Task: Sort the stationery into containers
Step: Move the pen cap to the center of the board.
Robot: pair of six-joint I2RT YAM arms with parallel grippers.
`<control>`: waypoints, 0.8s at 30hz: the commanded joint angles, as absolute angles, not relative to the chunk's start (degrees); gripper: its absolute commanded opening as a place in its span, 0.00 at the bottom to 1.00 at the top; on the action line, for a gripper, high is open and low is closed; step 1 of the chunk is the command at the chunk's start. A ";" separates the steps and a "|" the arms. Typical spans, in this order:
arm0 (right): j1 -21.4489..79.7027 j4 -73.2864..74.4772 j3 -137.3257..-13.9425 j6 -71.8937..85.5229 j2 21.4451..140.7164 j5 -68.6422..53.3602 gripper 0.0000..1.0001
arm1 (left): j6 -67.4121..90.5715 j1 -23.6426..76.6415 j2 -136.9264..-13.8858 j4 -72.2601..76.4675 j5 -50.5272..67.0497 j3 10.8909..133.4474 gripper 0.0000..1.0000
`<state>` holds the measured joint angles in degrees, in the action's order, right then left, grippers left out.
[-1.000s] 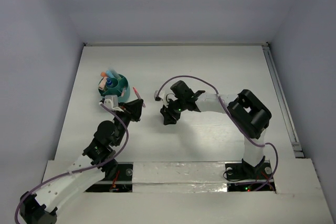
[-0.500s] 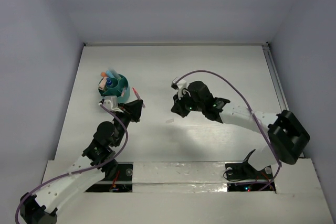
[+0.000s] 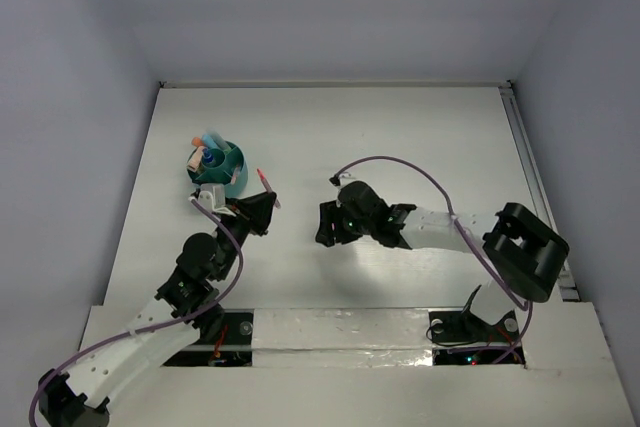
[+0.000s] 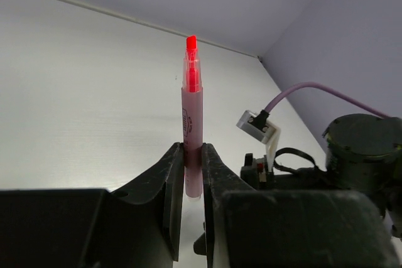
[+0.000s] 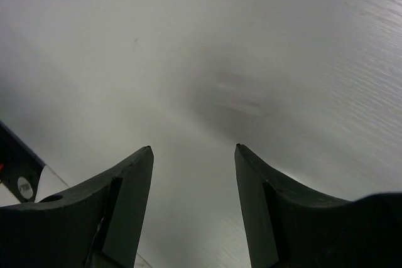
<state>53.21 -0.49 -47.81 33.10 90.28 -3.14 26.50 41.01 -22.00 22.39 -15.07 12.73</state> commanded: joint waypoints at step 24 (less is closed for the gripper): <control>53.00 -5.01 -50.71 37.89 100.72 6.85 0.61 | 27.07 40.69 -21.01 24.70 -13.71 11.95 0.00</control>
